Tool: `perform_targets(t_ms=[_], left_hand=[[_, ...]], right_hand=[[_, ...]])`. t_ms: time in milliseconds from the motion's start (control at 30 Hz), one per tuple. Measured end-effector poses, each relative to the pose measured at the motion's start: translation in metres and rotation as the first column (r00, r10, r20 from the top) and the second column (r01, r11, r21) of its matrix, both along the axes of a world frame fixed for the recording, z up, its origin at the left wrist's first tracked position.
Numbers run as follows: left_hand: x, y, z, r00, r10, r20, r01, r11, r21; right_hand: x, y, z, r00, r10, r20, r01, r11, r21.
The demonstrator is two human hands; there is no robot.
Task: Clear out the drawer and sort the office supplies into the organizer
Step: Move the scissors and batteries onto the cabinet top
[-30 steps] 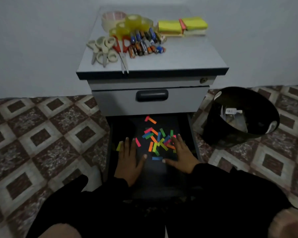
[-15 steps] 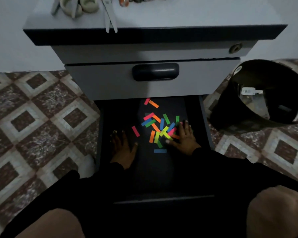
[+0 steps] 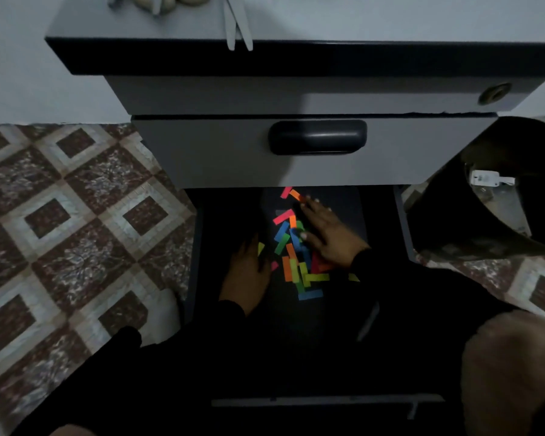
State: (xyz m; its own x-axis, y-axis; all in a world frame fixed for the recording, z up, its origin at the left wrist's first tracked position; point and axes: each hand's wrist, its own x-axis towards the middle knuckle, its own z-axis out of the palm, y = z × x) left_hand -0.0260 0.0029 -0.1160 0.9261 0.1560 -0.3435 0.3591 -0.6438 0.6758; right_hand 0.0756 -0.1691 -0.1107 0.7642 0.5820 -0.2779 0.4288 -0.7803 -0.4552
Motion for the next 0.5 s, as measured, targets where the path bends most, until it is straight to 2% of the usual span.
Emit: perform_targets(t_ms=[100,200,300,400,500], left_hand=[[0.008,0.009,0.002,0.997,0.078,0.026,-0.078,0.997,0.004],[0.007,0.011,0.0,0.997,0.066,-0.029,-0.067,0.998,-0.014],[0.004,0.012,-0.004,0.997,0.018,-0.069,-0.016,0.999,0.027],[0.002,0.013,-0.002,0.994,-0.002,-0.111,0.009,0.998,0.063],[0.001,0.01,0.004,0.985,-0.097,-0.141,0.119,0.981,0.156]], right_hand=[[0.028,0.027,0.006,0.999,-0.033,-0.039,0.032,0.999,-0.03],[0.042,0.049,-0.001,0.996,-0.04,-0.075,0.031,0.993,-0.116],[0.04,0.053,-0.009,0.996,0.009,-0.087,-0.025,0.983,-0.182],[0.019,0.042,-0.011,0.988,0.122,-0.092,-0.137,0.973,-0.185],[-0.007,0.024,-0.007,0.972,0.206,-0.114,-0.221,0.965,-0.142]])
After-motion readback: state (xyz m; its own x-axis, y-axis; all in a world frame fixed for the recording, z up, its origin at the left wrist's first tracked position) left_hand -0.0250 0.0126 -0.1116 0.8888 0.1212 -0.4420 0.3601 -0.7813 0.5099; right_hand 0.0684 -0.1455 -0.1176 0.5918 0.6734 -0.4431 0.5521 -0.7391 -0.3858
